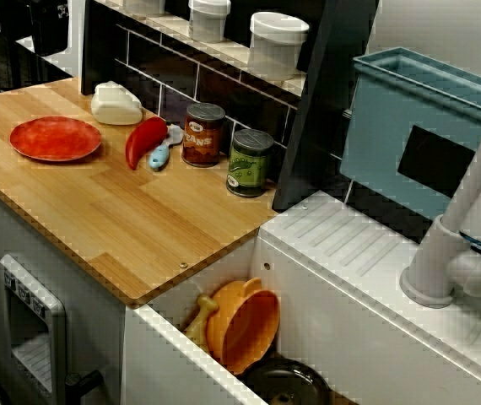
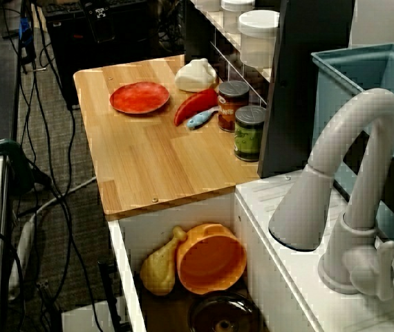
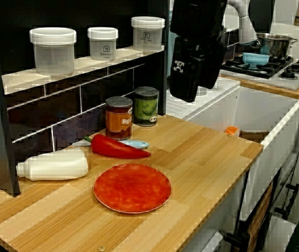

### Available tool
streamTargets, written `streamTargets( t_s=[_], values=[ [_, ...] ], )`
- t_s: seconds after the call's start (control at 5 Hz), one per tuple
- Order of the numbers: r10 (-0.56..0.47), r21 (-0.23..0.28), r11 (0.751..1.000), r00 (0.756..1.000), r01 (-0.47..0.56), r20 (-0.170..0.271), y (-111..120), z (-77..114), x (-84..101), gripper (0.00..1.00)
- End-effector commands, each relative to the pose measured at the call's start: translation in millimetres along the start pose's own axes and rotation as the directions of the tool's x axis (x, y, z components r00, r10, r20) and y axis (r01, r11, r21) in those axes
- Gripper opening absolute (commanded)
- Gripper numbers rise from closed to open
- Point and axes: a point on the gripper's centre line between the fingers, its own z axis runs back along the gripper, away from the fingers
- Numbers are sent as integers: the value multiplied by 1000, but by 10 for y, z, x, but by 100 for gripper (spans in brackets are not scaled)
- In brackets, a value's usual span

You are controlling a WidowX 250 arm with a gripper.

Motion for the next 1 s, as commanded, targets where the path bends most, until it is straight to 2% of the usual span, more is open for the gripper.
streamTargets(
  t_s=[0.0,0.2,0.4,0.8],
  values=[
    [39,54,998,993,-45,108,136,44,175,100],
    [59,85,994,991,-70,124,200,-68,260,100],
    [59,120,990,993,-71,98,245,-209,232,100],
    [59,120,990,993,-71,98,245,-209,232,100]
  ],
)
